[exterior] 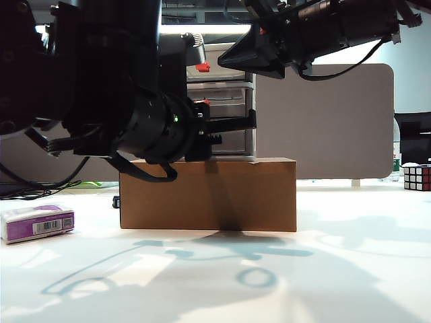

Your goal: Open the third layer of the drawer on the table, pick up a pack of napkins on the table and put it in, and finally close the drawer.

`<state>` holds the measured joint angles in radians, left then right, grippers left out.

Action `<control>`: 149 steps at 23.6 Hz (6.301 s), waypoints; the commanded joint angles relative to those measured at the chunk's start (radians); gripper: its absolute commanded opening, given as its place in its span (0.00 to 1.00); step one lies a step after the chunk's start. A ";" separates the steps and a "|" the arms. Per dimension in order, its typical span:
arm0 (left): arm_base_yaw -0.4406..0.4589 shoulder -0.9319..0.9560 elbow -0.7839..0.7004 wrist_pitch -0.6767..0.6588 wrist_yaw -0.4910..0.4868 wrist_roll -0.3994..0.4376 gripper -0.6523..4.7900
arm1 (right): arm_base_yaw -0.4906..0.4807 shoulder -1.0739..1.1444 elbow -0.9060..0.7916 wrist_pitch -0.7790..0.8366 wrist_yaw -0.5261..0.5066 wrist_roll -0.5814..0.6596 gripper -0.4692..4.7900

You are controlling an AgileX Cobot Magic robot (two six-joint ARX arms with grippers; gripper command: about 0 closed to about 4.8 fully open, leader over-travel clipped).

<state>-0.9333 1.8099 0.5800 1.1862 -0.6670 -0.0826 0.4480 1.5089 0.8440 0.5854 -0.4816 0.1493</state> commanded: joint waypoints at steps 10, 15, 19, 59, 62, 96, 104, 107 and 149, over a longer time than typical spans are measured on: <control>-0.121 -0.042 -0.085 0.029 -0.132 -0.003 0.11 | 0.000 -0.002 0.006 0.002 0.012 0.004 0.08; -0.209 -0.091 -0.139 0.028 -0.213 -0.007 0.11 | 0.000 -0.002 0.006 -0.009 0.012 0.004 0.08; -0.222 -0.096 -0.153 0.027 -0.249 -0.007 0.11 | 0.000 -0.002 0.006 -0.016 0.012 0.004 0.08; -0.024 -0.095 -0.032 -0.117 0.009 -0.100 0.15 | 0.000 -0.002 0.006 -0.059 0.009 -0.004 0.08; -0.024 -0.095 -0.032 -0.124 0.028 -0.110 0.11 | 0.000 -0.002 0.006 -0.058 0.009 -0.004 0.08; -0.371 -0.170 -0.081 -0.277 -0.298 -0.179 0.12 | 0.000 0.029 0.006 -0.041 0.034 -0.019 0.08; -0.391 -0.770 -0.165 -0.708 -0.341 -0.082 0.28 | -0.001 0.026 0.006 -0.146 -0.092 -0.019 0.08; -0.166 -1.008 -0.165 -1.027 -0.056 -0.082 0.28 | -0.001 0.019 0.007 -0.151 -0.105 -0.010 0.08; 0.911 -0.406 -0.121 -0.883 1.091 0.621 1.00 | -0.002 -0.105 0.007 -0.320 -0.201 -0.030 0.08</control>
<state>-0.0235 1.3964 0.4503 0.3088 0.4068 0.5423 0.4450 1.4094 0.8452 0.2523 -0.6785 0.1226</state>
